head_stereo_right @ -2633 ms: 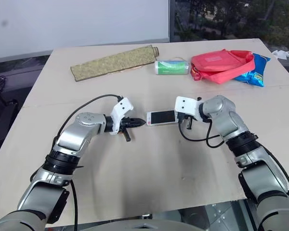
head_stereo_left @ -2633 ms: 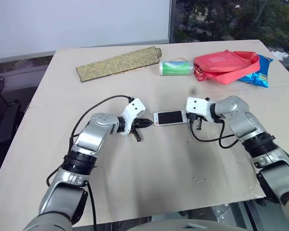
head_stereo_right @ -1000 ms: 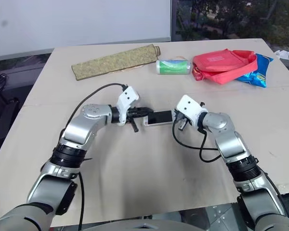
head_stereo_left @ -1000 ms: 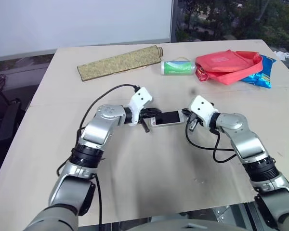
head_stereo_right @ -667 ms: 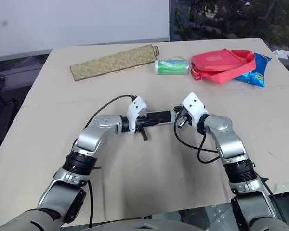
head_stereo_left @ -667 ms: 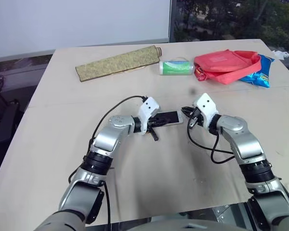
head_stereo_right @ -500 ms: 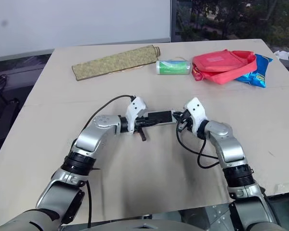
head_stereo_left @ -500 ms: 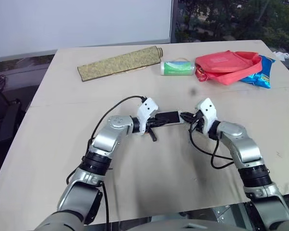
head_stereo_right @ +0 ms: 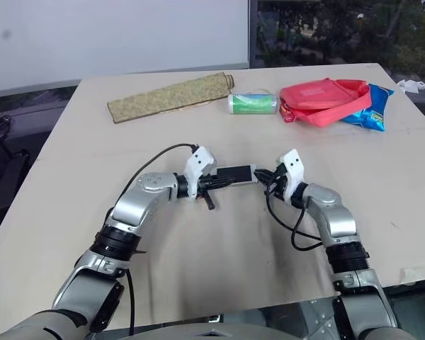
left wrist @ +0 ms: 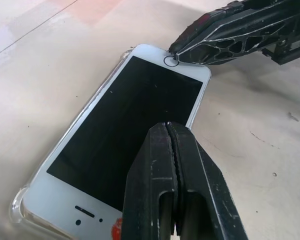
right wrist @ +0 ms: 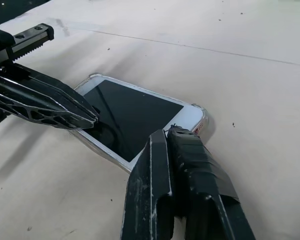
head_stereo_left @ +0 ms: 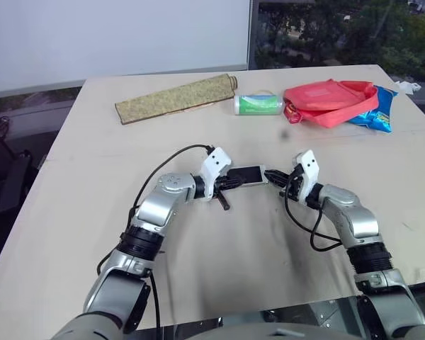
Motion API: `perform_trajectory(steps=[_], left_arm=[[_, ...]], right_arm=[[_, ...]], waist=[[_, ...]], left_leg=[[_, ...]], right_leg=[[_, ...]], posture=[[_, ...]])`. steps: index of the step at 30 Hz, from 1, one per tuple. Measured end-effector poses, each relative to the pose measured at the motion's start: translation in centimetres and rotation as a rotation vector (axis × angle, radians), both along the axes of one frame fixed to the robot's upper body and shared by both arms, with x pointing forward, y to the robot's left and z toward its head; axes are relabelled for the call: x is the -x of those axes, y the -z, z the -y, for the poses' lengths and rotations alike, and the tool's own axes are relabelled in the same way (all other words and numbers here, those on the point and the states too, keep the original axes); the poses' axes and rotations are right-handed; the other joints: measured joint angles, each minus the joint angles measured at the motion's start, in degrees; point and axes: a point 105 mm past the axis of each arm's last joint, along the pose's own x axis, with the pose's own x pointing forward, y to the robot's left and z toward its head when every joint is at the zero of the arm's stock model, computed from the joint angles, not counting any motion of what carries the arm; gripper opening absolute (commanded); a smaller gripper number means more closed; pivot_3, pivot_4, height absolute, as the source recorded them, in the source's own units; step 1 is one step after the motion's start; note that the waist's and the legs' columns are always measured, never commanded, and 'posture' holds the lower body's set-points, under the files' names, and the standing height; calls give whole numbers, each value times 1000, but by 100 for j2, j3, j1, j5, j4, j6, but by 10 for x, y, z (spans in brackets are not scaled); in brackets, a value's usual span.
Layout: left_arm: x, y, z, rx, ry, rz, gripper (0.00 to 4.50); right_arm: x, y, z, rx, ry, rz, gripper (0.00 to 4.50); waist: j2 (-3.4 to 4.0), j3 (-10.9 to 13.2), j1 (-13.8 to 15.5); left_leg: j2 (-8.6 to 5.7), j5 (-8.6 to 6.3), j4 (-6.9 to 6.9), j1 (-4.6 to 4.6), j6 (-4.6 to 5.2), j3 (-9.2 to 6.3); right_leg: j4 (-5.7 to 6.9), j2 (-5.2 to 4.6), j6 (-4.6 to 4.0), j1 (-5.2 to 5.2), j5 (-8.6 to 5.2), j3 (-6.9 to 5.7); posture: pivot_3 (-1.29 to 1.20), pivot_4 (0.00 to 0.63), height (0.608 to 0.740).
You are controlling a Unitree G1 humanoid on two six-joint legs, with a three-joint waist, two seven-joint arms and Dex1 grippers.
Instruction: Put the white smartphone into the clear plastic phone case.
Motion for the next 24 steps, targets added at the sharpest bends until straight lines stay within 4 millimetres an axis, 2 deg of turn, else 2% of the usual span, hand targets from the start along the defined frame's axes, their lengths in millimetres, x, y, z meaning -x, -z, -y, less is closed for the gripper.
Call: perform_trajectory(steps=[3, 8, 15, 24], left_arm=[[1, 4, -3, -8, -7, -11, 0], [1, 5, -5, -16, -12, -15, 0], [0, 6, -8, -18, -26, -18, 0], [-9, 6, -23, 13, -116, -27, 0]], right_arm=[[-5, 5, -3, -3, -8, -12, 70], [-16, 7, -13, -22, -17, -19, 70], [-21, 11, -16, -15, -39, -38, 70], [-22, 13, -26, 113, -110, -9, 70]], waist=[[-2, -3, -31], [-2, -12, -135], [0, -21, -154], [-18, -62, -190]], left_leg=[[7, -1, -8, 84, -1, 4], [9, -1, -8, 97, -1, -1], [14, -1, -9, 117, -1, -6], [17, -1, -93, 168, -2, 5]], right_leg=[[-5, 1, 5, 74, -8, 3], [-4, 1, 5, 80, -8, 7], [-1, 24, 4, 82, -7, 29], [-5, 48, -12, 82, -16, 61]], posture=[[0, 150, 740], [0, 150, 740], [0, 150, 740], [0, 150, 740]])
